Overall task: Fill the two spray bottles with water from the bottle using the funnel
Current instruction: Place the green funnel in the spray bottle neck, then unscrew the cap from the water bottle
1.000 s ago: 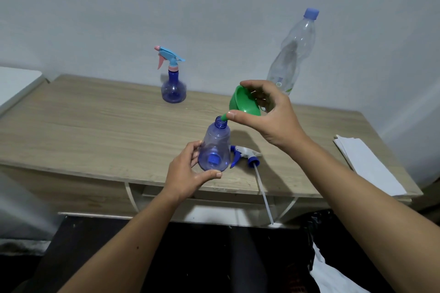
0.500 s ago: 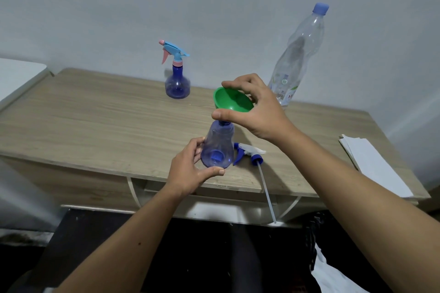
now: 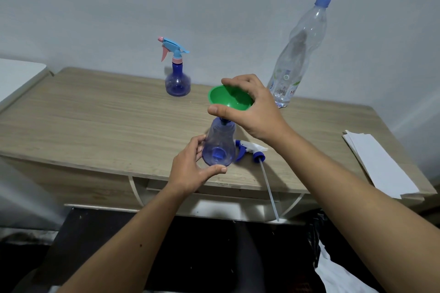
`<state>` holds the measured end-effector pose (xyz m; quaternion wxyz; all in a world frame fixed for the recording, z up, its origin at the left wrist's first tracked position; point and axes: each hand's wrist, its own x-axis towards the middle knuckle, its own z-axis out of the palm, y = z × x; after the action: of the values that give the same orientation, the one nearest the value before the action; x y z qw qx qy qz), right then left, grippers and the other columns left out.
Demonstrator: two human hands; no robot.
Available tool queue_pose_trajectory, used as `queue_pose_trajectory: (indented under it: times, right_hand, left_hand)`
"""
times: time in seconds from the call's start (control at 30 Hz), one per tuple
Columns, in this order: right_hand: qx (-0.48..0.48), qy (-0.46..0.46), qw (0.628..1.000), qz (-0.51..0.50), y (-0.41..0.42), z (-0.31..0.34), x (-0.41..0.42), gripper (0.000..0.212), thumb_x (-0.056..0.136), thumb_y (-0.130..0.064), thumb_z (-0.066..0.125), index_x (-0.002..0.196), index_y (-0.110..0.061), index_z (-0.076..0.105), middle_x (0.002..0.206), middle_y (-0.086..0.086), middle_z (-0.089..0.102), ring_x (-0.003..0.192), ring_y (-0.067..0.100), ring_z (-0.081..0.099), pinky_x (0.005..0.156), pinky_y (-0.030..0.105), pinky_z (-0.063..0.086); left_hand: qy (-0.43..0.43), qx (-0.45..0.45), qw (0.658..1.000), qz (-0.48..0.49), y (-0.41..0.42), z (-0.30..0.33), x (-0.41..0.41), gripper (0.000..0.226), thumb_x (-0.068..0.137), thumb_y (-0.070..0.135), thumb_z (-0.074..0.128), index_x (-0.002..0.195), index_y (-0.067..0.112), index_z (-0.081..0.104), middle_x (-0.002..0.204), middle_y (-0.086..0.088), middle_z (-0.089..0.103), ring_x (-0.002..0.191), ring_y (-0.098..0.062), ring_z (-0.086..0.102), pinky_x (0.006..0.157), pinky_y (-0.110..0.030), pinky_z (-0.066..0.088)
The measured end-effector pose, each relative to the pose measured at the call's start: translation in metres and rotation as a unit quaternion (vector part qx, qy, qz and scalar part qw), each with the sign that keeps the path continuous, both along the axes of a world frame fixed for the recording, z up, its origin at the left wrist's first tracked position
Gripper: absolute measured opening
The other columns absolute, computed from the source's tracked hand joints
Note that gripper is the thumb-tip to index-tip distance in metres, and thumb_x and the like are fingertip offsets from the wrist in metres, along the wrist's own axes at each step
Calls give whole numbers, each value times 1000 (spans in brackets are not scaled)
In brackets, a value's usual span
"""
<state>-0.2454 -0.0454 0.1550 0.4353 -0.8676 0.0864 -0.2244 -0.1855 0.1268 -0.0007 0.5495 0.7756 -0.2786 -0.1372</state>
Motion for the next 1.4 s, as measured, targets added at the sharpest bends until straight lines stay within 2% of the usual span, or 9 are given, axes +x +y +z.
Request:
queue_pose_trajectory:
  times: [0.57,0.73,0.8,0.9,1.0,1.13,1.23,1.33,1.4]
  right_hand:
    - [17,-1,1000,3,3,-2,-3,80,70,-55,93,140,-30,64,129,-12,57,124,-2,56,104,18,45]
    - [27,-26,999,-1,0,0,-4,87,64,-68,85,139,-31,64,132,-9,58,122,1,59,106,24,49]
    - [31,-33,999,-2,-2,1,-7,86,65,-69,83,139,-31,63,136,-9,56,123,4,60,106,26,51]
    - [27,-39,999,-8,-6,5,-14,85,68,-70,80,141,-32,61,142,-10,51,129,3,56,106,22,48]
    - [28,-54,998,-20,-12,6,-25,83,69,-70,79,140,-31,60,144,-9,52,131,3,54,109,24,46]
    - [41,-56,997,-37,-20,6,-48,80,71,-69,79,139,-32,60,142,-9,54,129,2,55,107,22,46]
    - [61,-61,995,-56,-32,8,-68,74,75,-65,76,138,-29,62,138,-8,58,125,1,58,108,26,49]
    - [82,-61,992,-75,-50,9,-83,64,81,-58,77,135,-26,64,134,-8,63,121,4,61,109,33,51]
    - [87,-58,991,-85,-64,9,-92,61,83,-52,80,135,-25,64,134,-7,64,119,3,62,105,28,52]
  left_hand:
    - [-8,4,1000,2,1,-1,0,112,59,56,102,153,32,47,148,13,65,131,0,63,112,-35,55]
    - [-5,5,1000,-1,1,-3,-2,113,62,60,99,157,37,43,149,17,63,133,0,62,113,-37,54]
    - [-4,4,1000,-5,2,-5,-2,118,63,56,100,162,33,40,155,16,58,139,0,58,116,-36,52]
    - [7,4,1000,-4,3,-8,-2,135,61,47,104,170,23,28,170,6,42,149,-2,46,122,-32,44]
    - [-8,10,1000,20,2,-7,-9,137,60,42,105,169,20,26,172,3,37,152,-6,41,125,-35,40]
    - [12,-30,995,97,10,-7,-31,130,59,41,106,164,18,33,162,4,43,149,-10,45,125,-41,41]
    - [-27,-38,988,146,14,-4,-74,102,62,57,96,146,24,48,133,4,54,122,-13,60,107,-38,53]
    - [-51,-35,992,113,1,4,-106,71,67,63,92,123,38,56,108,7,59,95,-13,63,85,-34,57]
    - [-38,-46,996,73,-21,15,-112,64,72,56,95,122,42,59,104,6,63,92,-15,65,83,-37,59]
